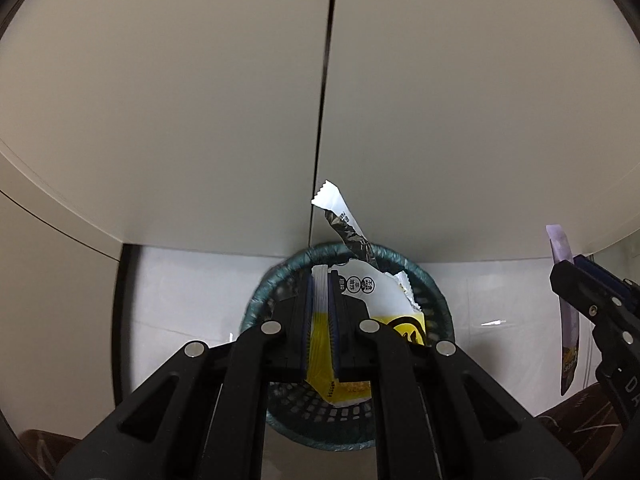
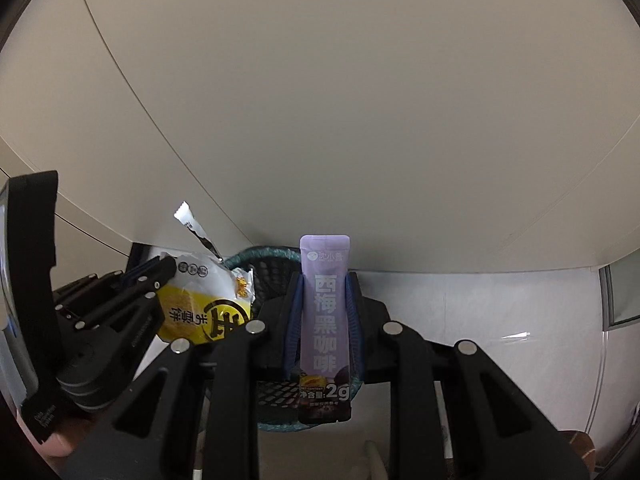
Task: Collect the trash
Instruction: 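Open the left tool over the bin while the right tool releases the packet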
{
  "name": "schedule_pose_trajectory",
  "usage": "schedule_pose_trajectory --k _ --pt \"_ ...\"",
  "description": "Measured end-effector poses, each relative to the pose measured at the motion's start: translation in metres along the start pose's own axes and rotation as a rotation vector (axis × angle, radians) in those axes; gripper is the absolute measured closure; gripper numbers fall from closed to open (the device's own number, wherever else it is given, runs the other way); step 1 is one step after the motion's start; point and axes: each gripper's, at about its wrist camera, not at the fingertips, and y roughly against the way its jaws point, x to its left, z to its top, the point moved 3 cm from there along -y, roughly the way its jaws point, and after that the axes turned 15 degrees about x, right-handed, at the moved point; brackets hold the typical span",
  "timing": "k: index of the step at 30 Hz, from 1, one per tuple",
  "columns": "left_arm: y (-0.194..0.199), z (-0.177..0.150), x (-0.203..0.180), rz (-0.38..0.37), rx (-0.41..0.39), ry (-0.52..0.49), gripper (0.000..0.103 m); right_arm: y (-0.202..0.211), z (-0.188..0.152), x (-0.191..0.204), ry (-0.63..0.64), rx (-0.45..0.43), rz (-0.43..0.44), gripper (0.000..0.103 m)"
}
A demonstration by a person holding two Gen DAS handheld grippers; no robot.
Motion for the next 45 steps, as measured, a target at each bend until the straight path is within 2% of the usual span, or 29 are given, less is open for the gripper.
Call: schedule_pose_trajectory --k 7,12,16,21,24,27,35,39,45 --pt "-0.021 -0.009 -0.009 0.023 0.002 -0.048 0.091 -0.029 0.001 0.014 0.015 0.031 -0.005 0.083" --pt "-0.028 -0.012 -0.009 0.022 0.013 -0.046 0.074 -0.045 0.011 0.021 0.031 0.05 0.004 0.083" --pt "-0.026 -0.008 0.004 0.029 -0.009 -0.008 0.059 -0.064 0.015 0.032 0.056 0.07 0.014 0.083" --pt "-0.023 -0.004 0.02 0.046 -0.058 0.03 0.034 -0.091 0.001 0.037 0.085 0.076 0.026 0.083" --pt "-0.022 -0.002 0.028 0.03 -0.065 0.058 0.025 -0.099 -0.002 0.042 0.093 0.075 0.04 0.083" --pt "-0.025 -0.001 0.033 0.032 -0.06 0.078 0.02 -0.107 -0.004 0.045 0.095 0.085 0.053 0.082" --pt "-0.037 0.001 0.045 0.022 -0.035 0.113 0.017 -0.111 -0.009 0.047 0.105 0.085 0.069 0.079" --pt "-0.04 0.003 0.044 0.007 0.002 0.088 0.018 -0.103 -0.01 0.045 0.109 0.076 0.069 0.069" --pt "-0.03 0.003 0.043 -0.005 -0.005 0.077 0.018 -0.086 -0.008 0.043 0.101 0.037 0.08 0.05"
